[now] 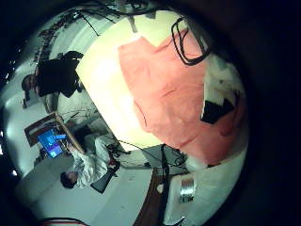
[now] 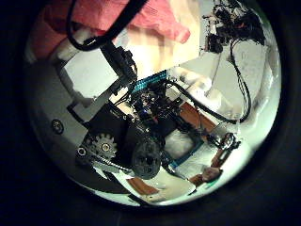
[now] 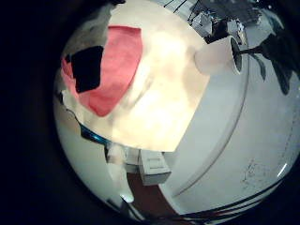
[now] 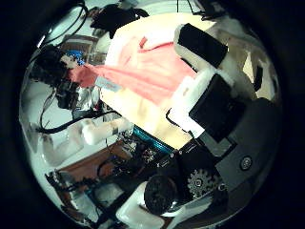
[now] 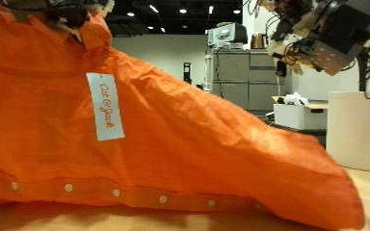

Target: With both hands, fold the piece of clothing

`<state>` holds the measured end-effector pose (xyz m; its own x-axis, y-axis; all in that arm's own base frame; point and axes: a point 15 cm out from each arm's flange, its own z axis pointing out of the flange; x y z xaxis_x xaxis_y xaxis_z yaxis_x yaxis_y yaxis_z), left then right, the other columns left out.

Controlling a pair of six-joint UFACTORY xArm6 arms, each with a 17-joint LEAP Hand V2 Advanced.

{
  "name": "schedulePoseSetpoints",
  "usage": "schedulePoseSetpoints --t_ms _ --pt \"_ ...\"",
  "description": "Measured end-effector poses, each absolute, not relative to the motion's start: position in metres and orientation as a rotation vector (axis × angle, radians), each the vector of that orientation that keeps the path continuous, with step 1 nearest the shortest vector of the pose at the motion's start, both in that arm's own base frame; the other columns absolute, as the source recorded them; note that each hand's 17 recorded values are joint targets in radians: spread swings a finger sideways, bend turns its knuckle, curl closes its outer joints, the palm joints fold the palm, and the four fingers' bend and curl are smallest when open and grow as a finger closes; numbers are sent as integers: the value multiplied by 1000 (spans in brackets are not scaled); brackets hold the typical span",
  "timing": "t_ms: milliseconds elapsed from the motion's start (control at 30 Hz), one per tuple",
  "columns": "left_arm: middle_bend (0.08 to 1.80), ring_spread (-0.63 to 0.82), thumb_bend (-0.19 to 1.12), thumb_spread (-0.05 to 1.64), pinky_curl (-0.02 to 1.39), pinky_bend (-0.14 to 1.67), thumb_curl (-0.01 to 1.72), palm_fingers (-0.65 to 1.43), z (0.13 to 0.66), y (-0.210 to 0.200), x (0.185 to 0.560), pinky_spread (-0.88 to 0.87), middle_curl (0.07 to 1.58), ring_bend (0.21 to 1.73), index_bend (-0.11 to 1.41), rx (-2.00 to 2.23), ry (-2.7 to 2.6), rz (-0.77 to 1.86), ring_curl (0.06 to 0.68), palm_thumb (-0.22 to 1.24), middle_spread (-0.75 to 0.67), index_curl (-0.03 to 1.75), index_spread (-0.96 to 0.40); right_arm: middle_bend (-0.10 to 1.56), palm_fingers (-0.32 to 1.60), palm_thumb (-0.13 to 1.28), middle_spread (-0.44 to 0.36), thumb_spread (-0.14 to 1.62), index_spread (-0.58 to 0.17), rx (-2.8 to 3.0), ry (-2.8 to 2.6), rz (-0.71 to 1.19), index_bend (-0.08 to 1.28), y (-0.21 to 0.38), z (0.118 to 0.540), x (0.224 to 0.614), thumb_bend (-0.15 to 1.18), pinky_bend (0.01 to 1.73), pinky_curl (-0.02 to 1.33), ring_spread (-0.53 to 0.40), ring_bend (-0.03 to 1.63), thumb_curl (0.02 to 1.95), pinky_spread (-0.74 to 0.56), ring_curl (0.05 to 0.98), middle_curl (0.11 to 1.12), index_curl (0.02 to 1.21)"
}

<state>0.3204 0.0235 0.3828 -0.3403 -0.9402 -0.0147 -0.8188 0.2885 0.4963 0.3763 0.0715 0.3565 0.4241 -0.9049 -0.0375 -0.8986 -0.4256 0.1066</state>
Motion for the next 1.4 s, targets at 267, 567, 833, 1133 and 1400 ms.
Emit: schedulePoseSetpoints --t_ms 267,567,833,1133,1400 --pt "841 -449 -13 1003 598 1182 736 1011 353 44 333 -621 1153 1354 163 1579 -2183 -668 528 831 -639 1663 -441 1337 1088 1035 -95 1346 -232 2678 -1651 -142 1072 111 329 441 -37 1120 1051 -219 1313 577 -229 739 656 737" --pt "846 -443 -14 1013 613 1170 728 1000 353 47 339 -627 1157 1356 167 1591 -2192 -661 529 832 -640 1675 -411 1093 528 644 -102 1252 -307 2631 -1600 -271 618 93 274 415 -33 922 839 -261 1175 425 -456 624 589 630" --pt "842 -443 -14 1015 624 1165 726 997 353 47 339 -629 1158 1357 168 1587 -2191 -658 531 832 -640 1682 -386 1052 350 604 -117 1163 -330 2551 -1482 -439 705 81 252 363 -36 622 743 -247 1063 390 -382 568 589 651" --pt "843 -443 -15 1013 635 1161 719 993 360 48 341 -632 1159 1360 164 1605 -2205 -645 532 821 -642 1687 -359 864 83 433 -86 1068 -301 2500 -1394 -562 626 73 212 299 -41 500 667 -164 904 323 -112 506 539 615" --pt "839 -445 -14 1013 640 1153 719 1000 367 46 340 -634 1159 1364 167 1605 -2210 -644 530 820 -642 1692 -337 645 -21 345 -1 976 -201 2549 -1397 -499 387 84 191 298 -37 482 578 -19 746 303 97 431 458 502"
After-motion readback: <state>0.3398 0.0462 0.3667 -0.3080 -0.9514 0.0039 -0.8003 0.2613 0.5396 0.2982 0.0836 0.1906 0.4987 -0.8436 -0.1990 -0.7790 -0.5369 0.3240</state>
